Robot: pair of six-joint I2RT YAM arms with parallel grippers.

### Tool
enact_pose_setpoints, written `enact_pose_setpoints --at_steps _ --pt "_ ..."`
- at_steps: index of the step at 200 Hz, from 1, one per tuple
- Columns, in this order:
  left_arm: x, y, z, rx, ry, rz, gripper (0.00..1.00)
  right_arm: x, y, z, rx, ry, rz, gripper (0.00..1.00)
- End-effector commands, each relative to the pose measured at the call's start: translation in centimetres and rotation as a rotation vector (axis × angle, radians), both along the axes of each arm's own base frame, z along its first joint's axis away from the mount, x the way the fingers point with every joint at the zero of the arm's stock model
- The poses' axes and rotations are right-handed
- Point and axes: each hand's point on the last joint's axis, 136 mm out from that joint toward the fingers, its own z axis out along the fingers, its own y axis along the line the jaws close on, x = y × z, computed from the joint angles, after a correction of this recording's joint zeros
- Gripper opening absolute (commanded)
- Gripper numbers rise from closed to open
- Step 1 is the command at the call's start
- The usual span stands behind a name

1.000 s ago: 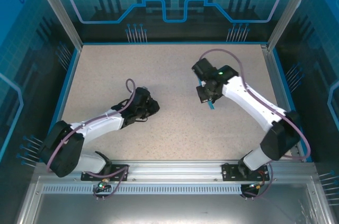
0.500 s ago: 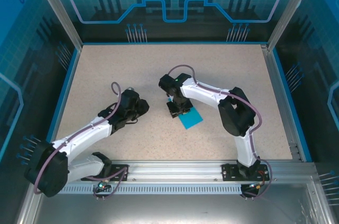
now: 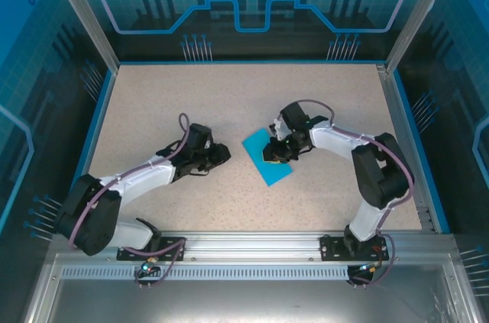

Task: Fold a paper plane with a square sheet of paper (pick it up from the middle)
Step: Turn over the paper at the center of the table, then third fold the triangle at the center of the table.

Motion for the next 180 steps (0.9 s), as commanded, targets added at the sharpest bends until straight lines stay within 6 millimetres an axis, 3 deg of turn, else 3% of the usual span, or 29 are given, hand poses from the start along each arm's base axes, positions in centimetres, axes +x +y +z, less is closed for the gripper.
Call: enact_pose_setpoints --at_steps 1,48,83,106,124,140,168,180 --pt "1.2 -2.0 2.0 -0.083 -0.042 -0.054 0.35 -0.1 1.6 0.3 0.102 -0.005 0.020 0.19" --pt "2.0 -3.9 1.8 -0.125 -0.005 -0.111 0.37 -0.9 0.0 -4.7 0.018 0.073 -0.102 0.20" --pt "2.9 -5.3 1.3 -0.140 0.024 -0.133 0.36 -1.5 -1.1 -7.5 -0.009 0.138 -0.293 0.21" --pt "3.6 -6.3 1.2 -0.148 0.028 -0.148 0.35 -2.2 -0.8 -8.7 -0.020 0.185 -0.431 0.20" --pt "4.4 -7.1 1.1 -0.145 0.044 -0.159 0.33 -2.6 0.1 -8.6 -0.026 0.178 -0.495 0.22" --pt "5.2 -7.6 0.9 -0.139 0.045 -0.171 0.32 -2.4 0.3 -7.3 -0.044 0.128 -0.498 0.25" --pt "6.9 -9.0 0.7 -0.151 0.044 -0.194 0.29 -1.2 0.9 -2.4 0.031 -0.007 -0.377 0.31" --pt "7.3 -9.2 0.1 -0.140 0.060 -0.199 0.28 -0.8 0.4 -0.5 0.029 -0.069 -0.325 0.39"
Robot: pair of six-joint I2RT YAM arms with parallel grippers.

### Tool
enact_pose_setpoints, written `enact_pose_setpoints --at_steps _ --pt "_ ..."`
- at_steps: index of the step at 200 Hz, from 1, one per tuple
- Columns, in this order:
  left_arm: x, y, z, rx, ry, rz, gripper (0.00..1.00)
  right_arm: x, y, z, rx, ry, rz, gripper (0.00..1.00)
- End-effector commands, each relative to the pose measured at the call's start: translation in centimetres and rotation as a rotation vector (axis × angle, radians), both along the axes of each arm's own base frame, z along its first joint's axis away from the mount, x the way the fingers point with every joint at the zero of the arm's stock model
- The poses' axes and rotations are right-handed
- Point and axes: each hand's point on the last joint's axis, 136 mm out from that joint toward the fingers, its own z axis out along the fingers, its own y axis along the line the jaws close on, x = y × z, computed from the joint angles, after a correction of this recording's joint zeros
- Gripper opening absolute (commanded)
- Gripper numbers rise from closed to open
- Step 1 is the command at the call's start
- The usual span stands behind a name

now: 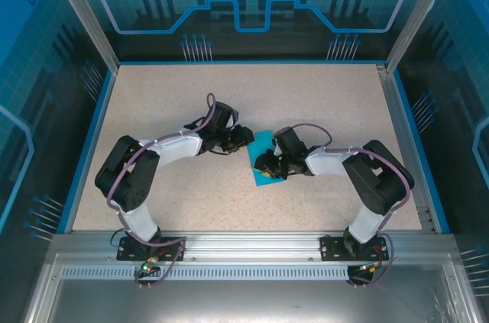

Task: Fold a paper plane with a square sheet of paper (pick it up from the middle)
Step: Third fold the triangle at the center of the table.

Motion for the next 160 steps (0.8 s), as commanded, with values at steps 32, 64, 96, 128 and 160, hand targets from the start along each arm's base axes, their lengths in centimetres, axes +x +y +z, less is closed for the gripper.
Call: enact_pose_setpoints --at_steps 32,64,96,128,160 --pt "1.7 -2.0 -1.5 0.000 0.034 -0.061 0.27 1.3 -4.3 4.7 -0.067 -0.135 0.127 0.41" --pt "2.1 -1.3 -3.1 0.070 0.061 -0.047 0.25 3.2 -5.1 4.8 0.020 -0.130 0.202 0.47" --pt "2.1 -1.0 -5.0 0.094 0.092 -0.038 0.25 4.6 -4.6 3.7 0.033 -0.093 0.269 0.47" --pt "2.1 -0.7 -6.2 0.083 0.127 -0.016 0.24 5.5 -4.7 1.5 0.007 -0.063 0.285 0.48" --pt "2.0 -0.4 -6.3 0.083 0.131 -0.013 0.24 5.4 -4.8 0.6 0.004 -0.050 0.286 0.50"
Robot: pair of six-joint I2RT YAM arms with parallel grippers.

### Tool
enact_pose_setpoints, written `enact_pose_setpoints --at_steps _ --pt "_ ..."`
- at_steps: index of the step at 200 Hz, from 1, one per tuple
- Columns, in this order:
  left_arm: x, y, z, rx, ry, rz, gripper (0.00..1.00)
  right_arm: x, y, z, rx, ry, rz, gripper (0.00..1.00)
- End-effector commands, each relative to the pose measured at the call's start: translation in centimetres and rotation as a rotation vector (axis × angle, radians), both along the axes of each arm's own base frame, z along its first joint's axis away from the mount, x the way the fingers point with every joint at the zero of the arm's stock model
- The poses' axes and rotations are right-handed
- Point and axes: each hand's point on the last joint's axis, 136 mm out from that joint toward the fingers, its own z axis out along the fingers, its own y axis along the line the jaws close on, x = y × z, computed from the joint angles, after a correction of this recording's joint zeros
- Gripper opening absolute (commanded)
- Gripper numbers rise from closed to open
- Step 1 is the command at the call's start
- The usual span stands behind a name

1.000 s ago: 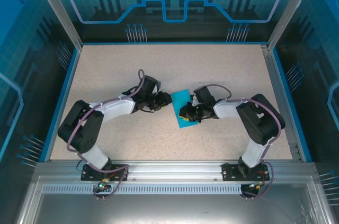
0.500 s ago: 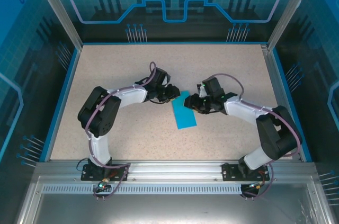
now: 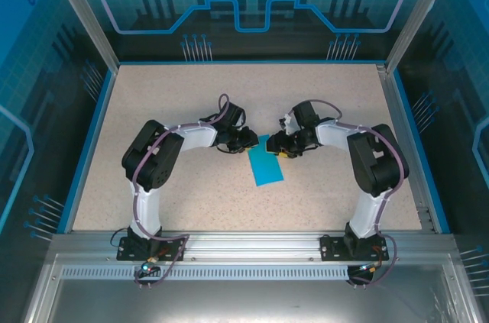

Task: Fold a paper plane with a square sheet of paper (pick it up from the middle)
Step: Third fold the triangle at the center of the table.

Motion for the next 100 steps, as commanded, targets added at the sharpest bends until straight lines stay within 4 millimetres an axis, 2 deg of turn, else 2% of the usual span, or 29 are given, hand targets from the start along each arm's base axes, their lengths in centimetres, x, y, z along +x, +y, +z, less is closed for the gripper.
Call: enact_pose_setpoints --at_steps 1,17,40,48,66,100 --pt "0.1 0.5 -0.4 0.007 0.017 0.010 0.24 -0.3 -0.3 -0.1 0.010 0.018 0.023 0.50" --pt "0.1 0.6 -0.3 0.007 0.012 0.003 0.24 -0.4 -0.8 -0.1 -0.002 0.018 0.015 0.50" --pt "0.0 0.7 -0.3 0.016 0.012 -0.005 0.24 -0.1 -3.9 -0.7 -0.124 -0.018 -0.074 0.52" --pt "0.0 0.6 -0.3 0.014 0.013 -0.008 0.24 0.0 -4.4 -0.7 -0.119 -0.021 -0.081 0.52" --pt "-0.1 0.2 -0.2 -0.008 0.007 -0.032 0.24 -0.4 -3.4 -0.1 0.011 0.017 -0.054 0.49" --pt "-0.4 0.3 -0.5 -0.003 0.008 -0.037 0.25 -2.2 -1.4 0.1 0.106 0.062 -0.017 0.47"
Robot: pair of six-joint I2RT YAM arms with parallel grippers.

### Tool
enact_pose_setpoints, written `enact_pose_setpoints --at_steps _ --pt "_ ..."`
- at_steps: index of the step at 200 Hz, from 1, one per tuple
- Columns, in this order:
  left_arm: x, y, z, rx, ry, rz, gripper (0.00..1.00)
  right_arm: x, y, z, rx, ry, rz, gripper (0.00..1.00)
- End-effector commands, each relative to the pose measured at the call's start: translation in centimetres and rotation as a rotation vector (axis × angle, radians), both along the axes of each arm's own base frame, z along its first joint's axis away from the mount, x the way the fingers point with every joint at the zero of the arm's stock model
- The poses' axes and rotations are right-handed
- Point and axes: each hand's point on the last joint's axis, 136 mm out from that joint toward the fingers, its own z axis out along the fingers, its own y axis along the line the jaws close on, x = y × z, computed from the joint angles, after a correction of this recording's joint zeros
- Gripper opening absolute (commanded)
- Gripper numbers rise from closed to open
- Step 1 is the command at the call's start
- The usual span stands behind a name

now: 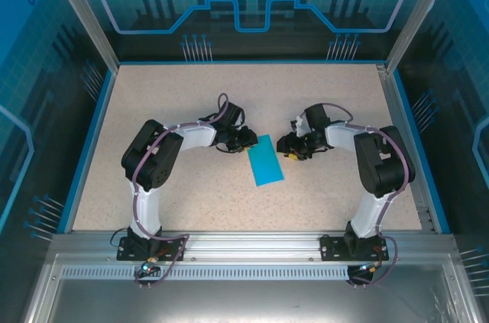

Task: Fold a paper plane with a square sheet of paper (pick it up from the middle)
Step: Third fold the triangle at the center of the table.

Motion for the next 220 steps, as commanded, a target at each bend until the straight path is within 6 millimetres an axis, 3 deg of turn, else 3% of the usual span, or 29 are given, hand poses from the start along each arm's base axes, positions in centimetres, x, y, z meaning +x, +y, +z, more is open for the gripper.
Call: enact_pose_setpoints --at_steps 1,84,155,158,220 --pt "-0.6 0.1 -0.4 -0.007 0.014 -0.031 0.24 -1.9 1.8 0.6 0.100 0.039 0.049 0.46" --pt "-0.2 -0.7 0.1 -0.030 -0.002 -0.078 0.25 -4.0 2.4 0.6 0.096 0.061 0.035 0.46" --pt "-0.7 1.1 -1.4 0.000 0.026 -0.043 0.24 -3.2 2.6 0.9 0.095 0.060 0.022 0.48" --pt "-0.7 1.2 -1.5 -0.001 0.026 -0.042 0.24 -2.5 2.8 1.5 0.102 0.042 0.025 0.48" --pt "-0.6 0.6 -1.1 -0.042 0.014 -0.056 0.24 -1.6 4.1 1.6 0.161 0.069 0.035 0.47"
